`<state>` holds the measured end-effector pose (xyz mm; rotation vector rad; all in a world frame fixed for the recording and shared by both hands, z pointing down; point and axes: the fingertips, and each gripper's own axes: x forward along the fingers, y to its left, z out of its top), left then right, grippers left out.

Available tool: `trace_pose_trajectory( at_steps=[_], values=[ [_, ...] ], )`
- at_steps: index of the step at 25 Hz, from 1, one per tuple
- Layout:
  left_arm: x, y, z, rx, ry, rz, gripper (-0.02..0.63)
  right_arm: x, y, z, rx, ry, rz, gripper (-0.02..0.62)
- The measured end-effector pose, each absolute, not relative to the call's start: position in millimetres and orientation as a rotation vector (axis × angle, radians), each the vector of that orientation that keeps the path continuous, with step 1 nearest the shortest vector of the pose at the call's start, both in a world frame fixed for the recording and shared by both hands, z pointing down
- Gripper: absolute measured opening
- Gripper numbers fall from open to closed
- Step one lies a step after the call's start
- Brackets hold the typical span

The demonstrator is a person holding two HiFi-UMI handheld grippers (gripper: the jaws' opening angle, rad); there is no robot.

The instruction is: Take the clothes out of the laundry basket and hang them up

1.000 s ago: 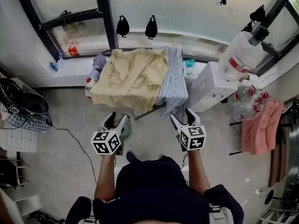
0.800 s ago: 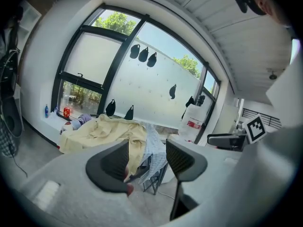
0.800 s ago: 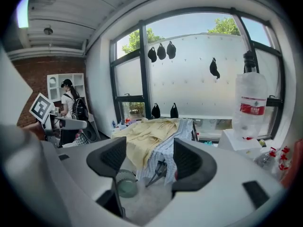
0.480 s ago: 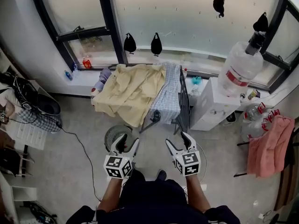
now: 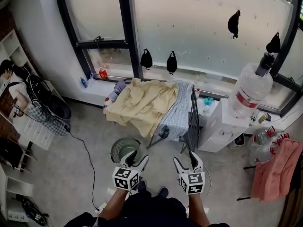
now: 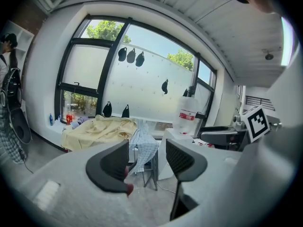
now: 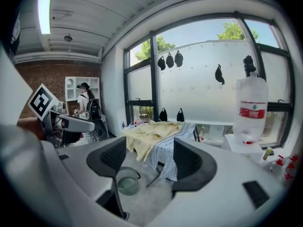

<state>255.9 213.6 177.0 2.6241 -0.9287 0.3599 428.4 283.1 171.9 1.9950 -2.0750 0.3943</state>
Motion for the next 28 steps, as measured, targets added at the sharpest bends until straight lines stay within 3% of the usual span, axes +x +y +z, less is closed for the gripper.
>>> trace_pose_trajectory(
  at_steps=[13,14,15,16,24,26,27,28],
  values=[
    [210.0,176.7,159.1,2.665,-0.99,0.275,0.227,408.7,255.0,167.5,2.099,-2.071,0.378,0.31],
    [205.8,173.9,160.7,2.654,-1.003,0.277,0.192,405.3,252.9,166.5,2.093,-2.078,0.373,0.31],
    [202.2,171.0,162.4,2.646,-1.023,0.283,0.101,403.2,251.2,165.6,2.088,-2.08,0.366,0.31],
    [199.9,168.0,163.9,2.642,-1.046,0.292,0.05,402.3,249.6,164.9,2.086,-2.079,0.362,0.31],
    [209.9,155.6,157.6,2.685,-1.004,0.248,0.023,402.2,237.8,160.7,2.103,-2.074,0.362,0.299],
    [211.7,153.5,155.6,2.698,-0.984,0.252,0.023,404.5,235.9,157.5,2.13,-2.049,0.338,0.247],
    [212.2,152.5,155.2,2.701,-0.975,0.252,0.023,406.3,235.7,155.2,2.147,-2.034,0.323,0.157],
    [212.2,151.8,155.2,2.7,-0.969,0.253,0.023,407.3,236.2,153.7,2.157,-2.026,0.314,0.019]
  ],
)
